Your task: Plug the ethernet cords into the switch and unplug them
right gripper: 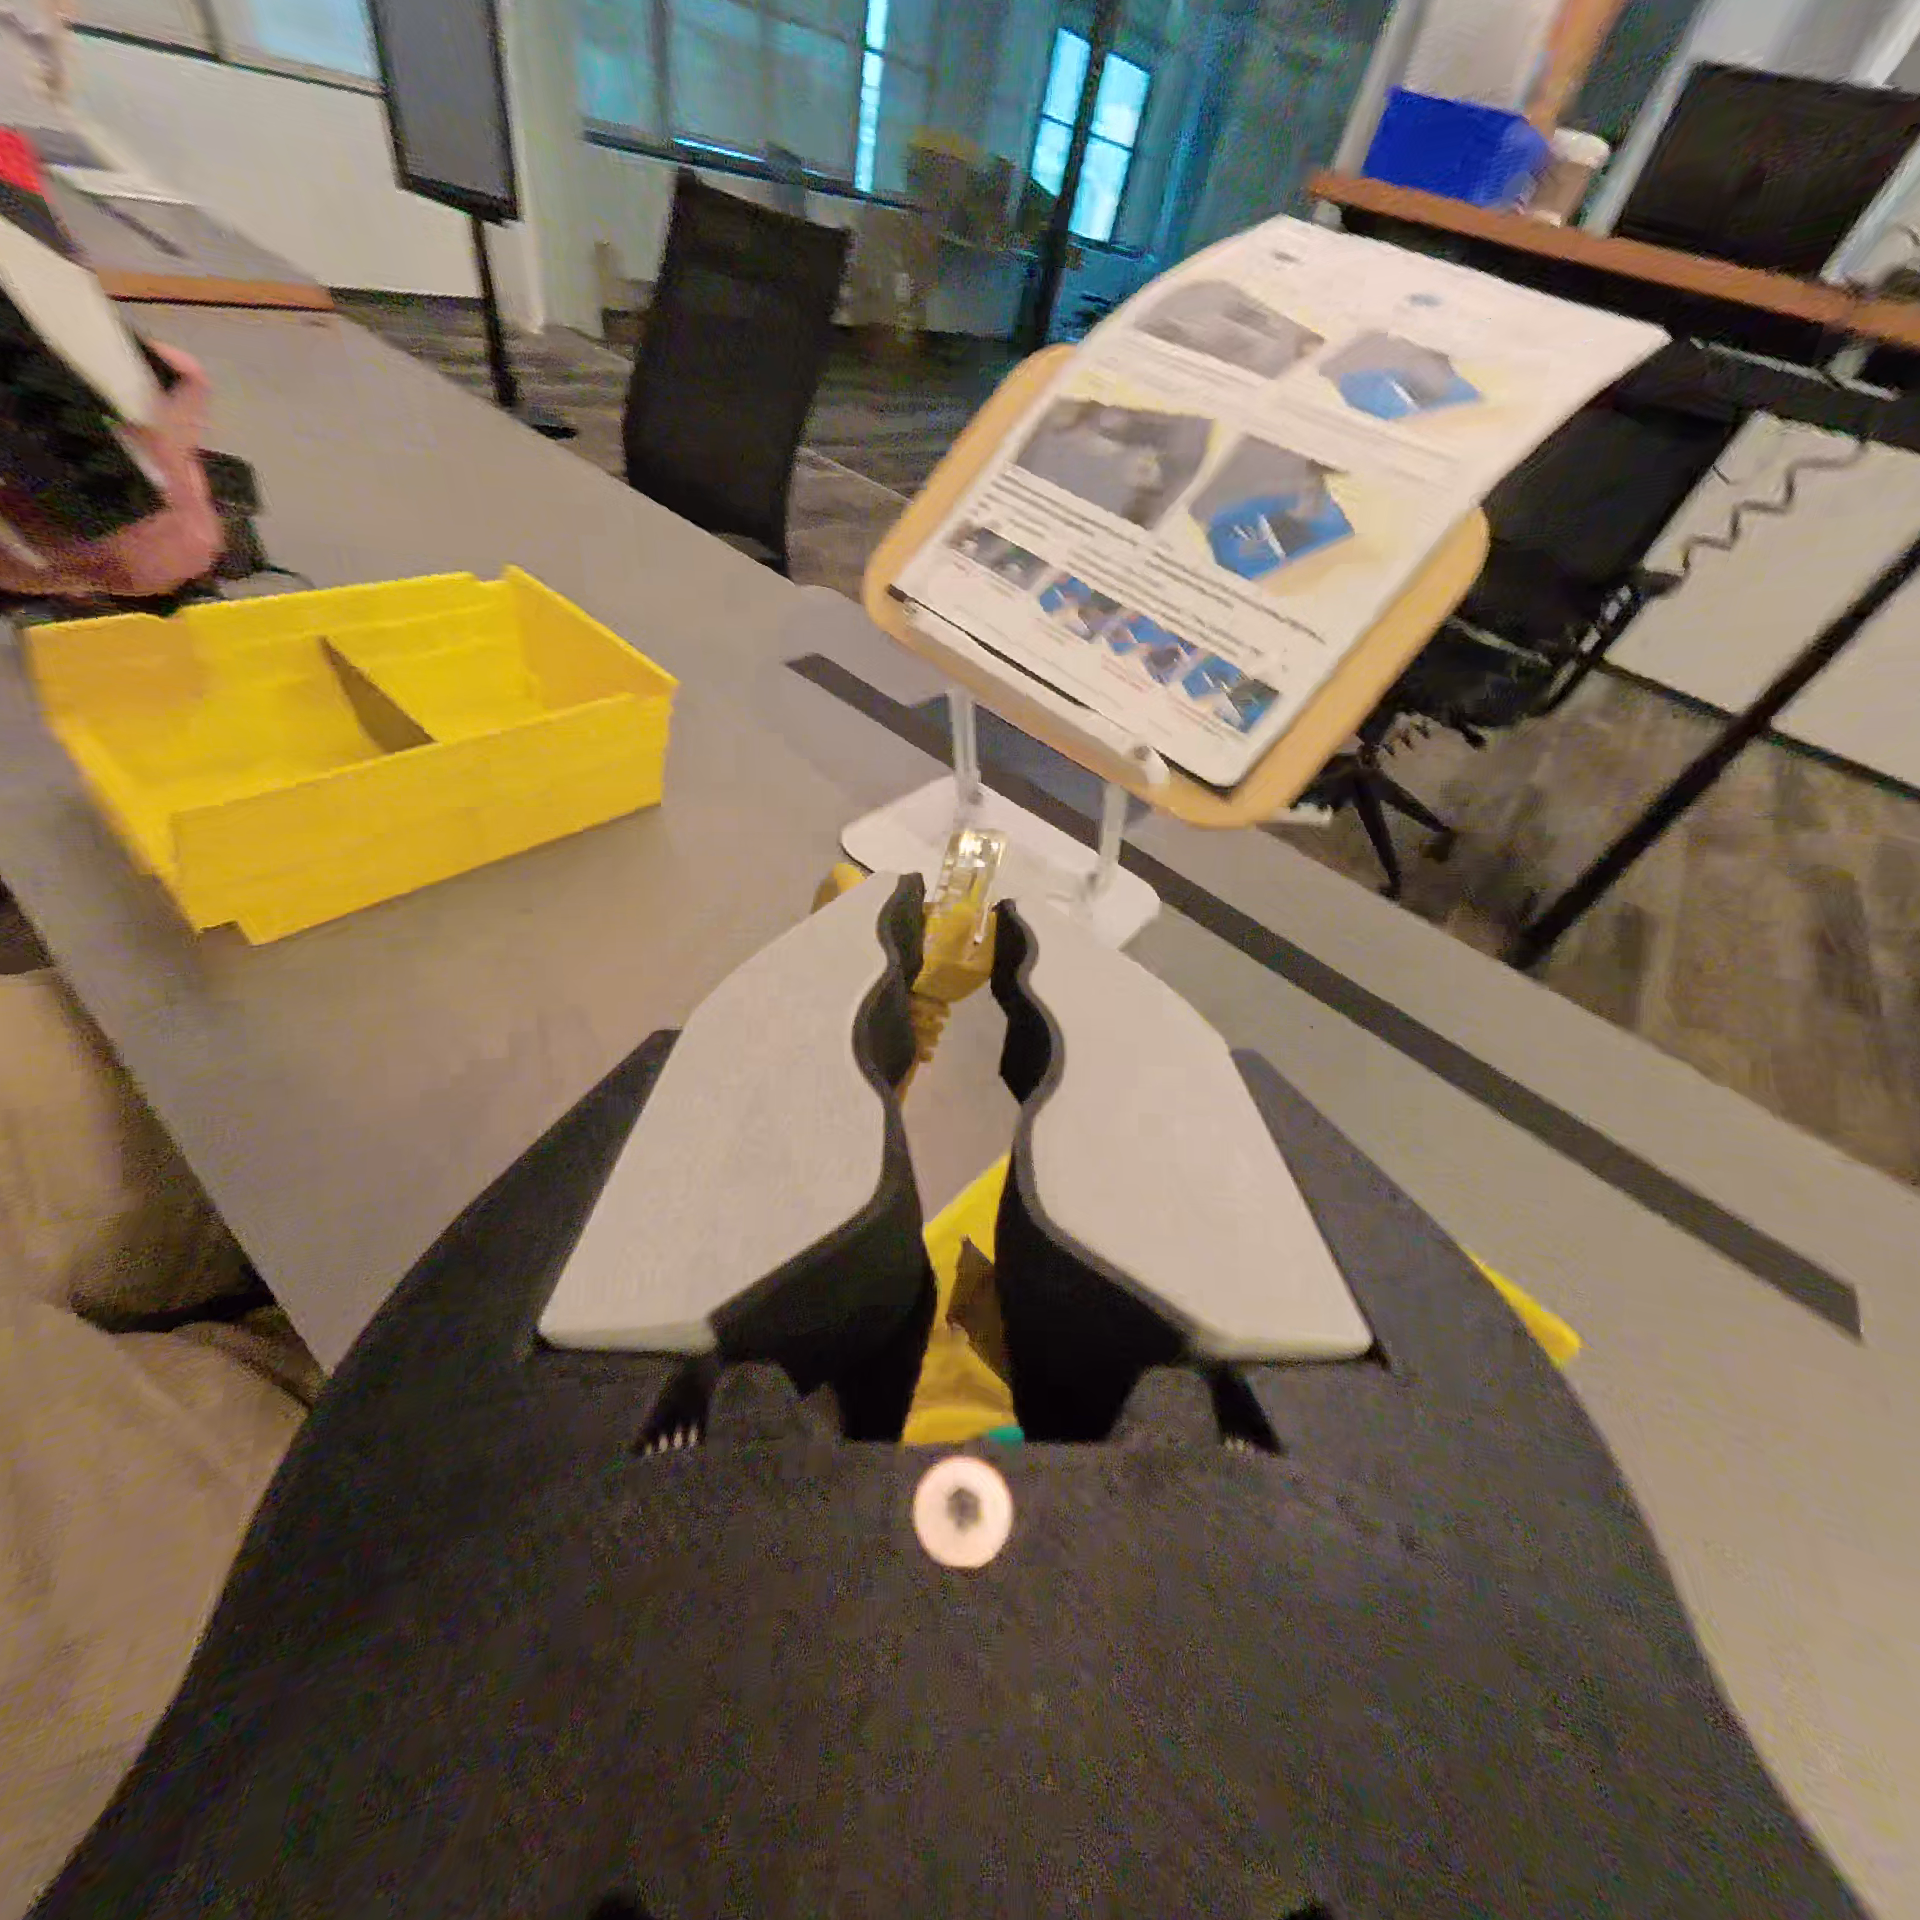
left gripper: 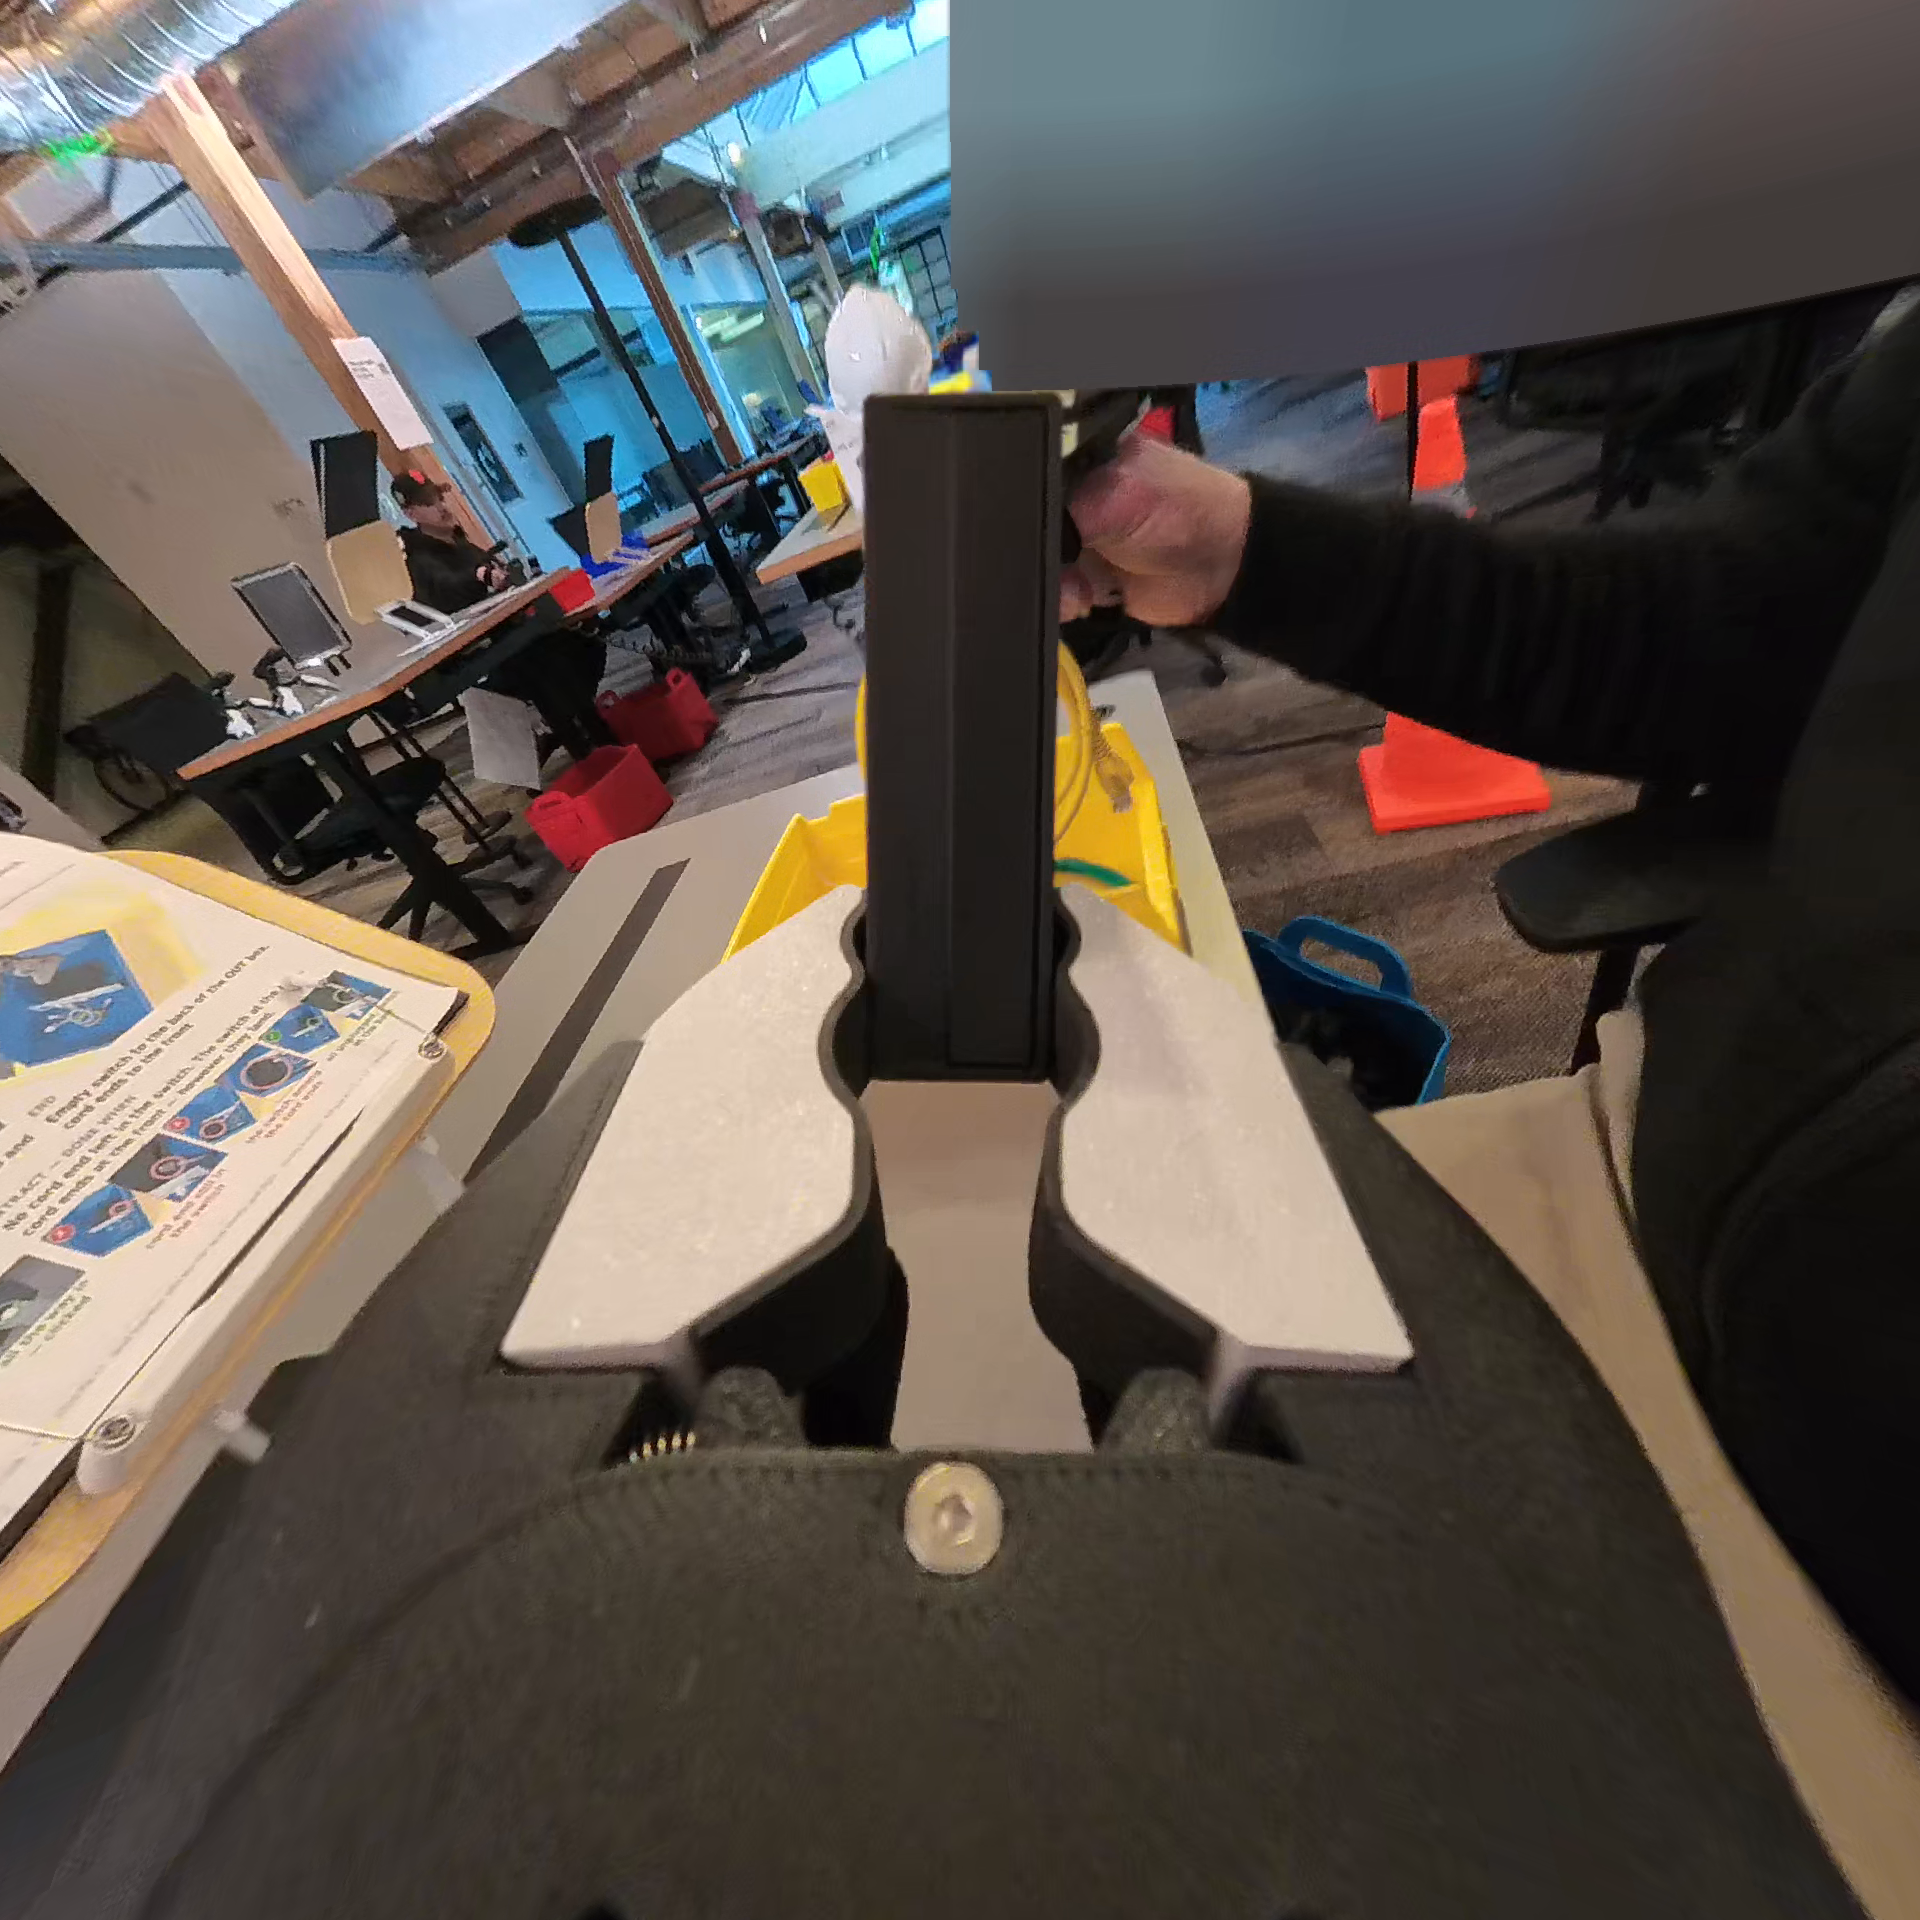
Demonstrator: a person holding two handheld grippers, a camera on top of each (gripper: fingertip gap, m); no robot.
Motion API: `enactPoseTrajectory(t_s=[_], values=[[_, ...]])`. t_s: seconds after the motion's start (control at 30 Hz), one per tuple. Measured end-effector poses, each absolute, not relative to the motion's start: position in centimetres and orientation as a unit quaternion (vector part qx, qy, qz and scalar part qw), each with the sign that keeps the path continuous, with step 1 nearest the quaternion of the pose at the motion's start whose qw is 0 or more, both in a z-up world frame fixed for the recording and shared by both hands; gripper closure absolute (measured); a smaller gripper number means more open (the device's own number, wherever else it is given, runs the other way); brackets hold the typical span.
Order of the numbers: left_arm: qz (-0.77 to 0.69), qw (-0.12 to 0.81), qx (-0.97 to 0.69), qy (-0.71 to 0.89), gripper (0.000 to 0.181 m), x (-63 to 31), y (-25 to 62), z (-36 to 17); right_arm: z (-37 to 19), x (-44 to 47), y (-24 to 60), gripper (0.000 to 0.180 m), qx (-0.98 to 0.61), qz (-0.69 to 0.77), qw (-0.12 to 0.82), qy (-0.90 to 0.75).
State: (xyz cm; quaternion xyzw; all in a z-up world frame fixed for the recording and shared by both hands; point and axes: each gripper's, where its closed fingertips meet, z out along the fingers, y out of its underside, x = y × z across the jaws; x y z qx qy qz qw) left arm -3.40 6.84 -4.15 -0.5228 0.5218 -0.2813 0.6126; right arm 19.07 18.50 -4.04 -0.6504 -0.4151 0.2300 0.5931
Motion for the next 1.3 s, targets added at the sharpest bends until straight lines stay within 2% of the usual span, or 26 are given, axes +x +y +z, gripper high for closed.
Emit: enactPoseTrajectory(t_s=[0.23, 0.37, 0.57, 0.73, 0.8, 0.83, 0.87, 1.0, 1.07, 1.2, 1.3], values=[[-0.255, 0.598, -0.537, 0.537, 0.152, -2.8, 7.1, -5.3, -12.2, 28.5, 22.7, 0.167, -0.72, 0.288, 0.597, -0.205], [-0.239, 0.589, -0.546, 0.545, 0.152, -2.6, 7.4, -6.1, -16.8, 31.3, 24.0, 0.167, -0.763, 0.234, 0.585, -0.144], [-0.235, 0.579, -0.552, 0.552, 0.152, -2.4, 7.6, -7.0, -22.7, 34.6, 24.2, 0.167, -0.849, -0.06, 0.464, -0.246], [-0.233, 0.578, -0.555, 0.55, 0.152, -2.7, 7.8, -7.1, -25.6, 36.7, 23.9, 0.165, -0.872, -0.188, 0.337, -0.301], [-0.23, 0.578, -0.559, 0.548, 0.152, -3.0, 8.0, -7.2, -26.6, 36.9, 23.8, 0.152, -0.874, -0.208, 0.3, -0.321], [-0.228, 0.578, -0.562, 0.545, 0.152, -3.1, 8.1, -7.3, -27.5, 36.8, 23.6, 0.125, -0.879, -0.205, 0.269, -0.335], [-0.228, 0.58, -0.565, 0.542, 0.152, -3.3, 8.3, -7.3, -28.0, 36.9, 23.5, 0.108, -0.884, -0.207, 0.249, -0.337], [-0.227, 0.581, -0.571, 0.534, 0.152, -3.5, 8.8, -7.6, -24.5, 36.2, 23.4, 0.104, -0.868, -0.205, 0.302, -0.338], [-0.228, 0.58, -0.571, 0.534, 0.152, -3.3, 8.9, -7.9, -21.0, 32.7, 22.6, 0.106, -0.84, -0.146, 0.371, -0.368], [-0.243, 0.573, -0.567, 0.54, 0.152, -1.9, 8.9, -9.3, -13.5, 18.5, 16.5, 0.109, -0.714, 0.069, 0.485, -0.501], [-0.233, 0.559, -0.576, 0.549, 0.152, -1.1, 9.1, -10.8, -11.1, 8.0, 10.2, 0.108, -0.6, 0.216, 0.497, -0.589]])
